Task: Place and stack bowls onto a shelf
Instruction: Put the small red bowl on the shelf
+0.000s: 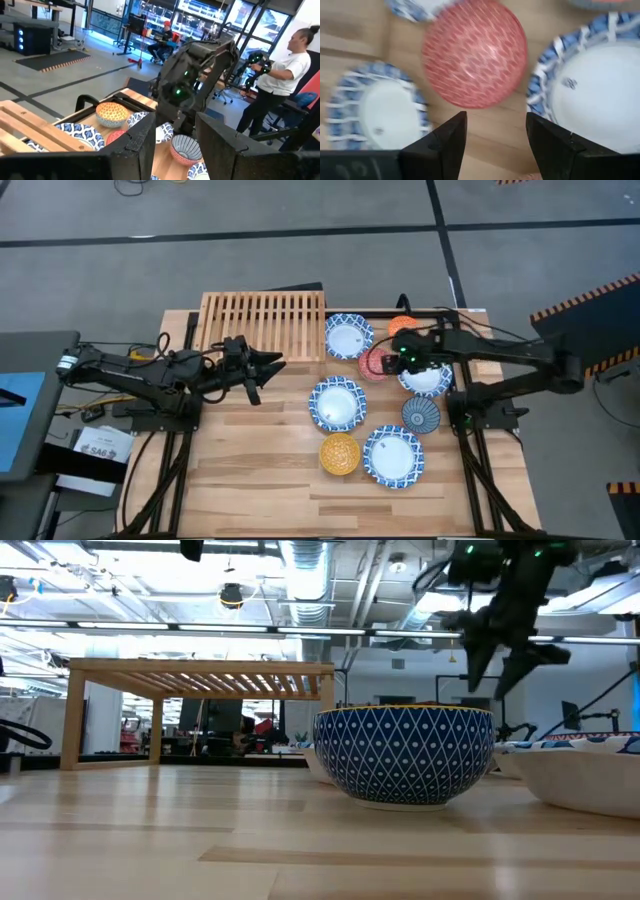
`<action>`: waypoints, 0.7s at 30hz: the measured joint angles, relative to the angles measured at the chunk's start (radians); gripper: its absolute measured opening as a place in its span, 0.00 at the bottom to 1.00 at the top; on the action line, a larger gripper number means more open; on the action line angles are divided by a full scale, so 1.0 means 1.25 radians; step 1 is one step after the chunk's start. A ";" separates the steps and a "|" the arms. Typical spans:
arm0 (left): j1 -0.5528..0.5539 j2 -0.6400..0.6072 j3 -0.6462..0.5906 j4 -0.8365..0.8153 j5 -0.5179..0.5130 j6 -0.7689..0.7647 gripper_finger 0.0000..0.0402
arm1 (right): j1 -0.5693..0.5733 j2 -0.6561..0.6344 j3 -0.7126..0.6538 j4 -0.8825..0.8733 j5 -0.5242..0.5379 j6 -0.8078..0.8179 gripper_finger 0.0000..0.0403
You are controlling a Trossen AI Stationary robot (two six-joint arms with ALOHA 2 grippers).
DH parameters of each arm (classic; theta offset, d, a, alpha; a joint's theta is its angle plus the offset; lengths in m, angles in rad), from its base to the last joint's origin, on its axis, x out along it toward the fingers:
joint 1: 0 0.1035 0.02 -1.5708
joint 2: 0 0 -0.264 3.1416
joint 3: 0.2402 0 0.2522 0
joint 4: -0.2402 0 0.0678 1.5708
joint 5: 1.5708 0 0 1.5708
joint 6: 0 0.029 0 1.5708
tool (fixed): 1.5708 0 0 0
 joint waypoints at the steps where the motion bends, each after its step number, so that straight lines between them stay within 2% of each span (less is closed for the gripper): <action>1: 0.000 -0.001 0.000 0.000 0.000 0.000 0.31 | -0.002 0.020 0.000 -0.001 -0.001 0.001 0.57; 10: 0.000 -0.001 0.000 -0.026 0.000 -0.002 0.31 | 0.007 0.145 0.000 0.046 -0.021 0.059 0.57; 21: 0.000 -0.001 0.000 -0.024 0.000 -0.002 0.31 | 0.003 0.192 0.000 0.060 -0.021 0.153 0.55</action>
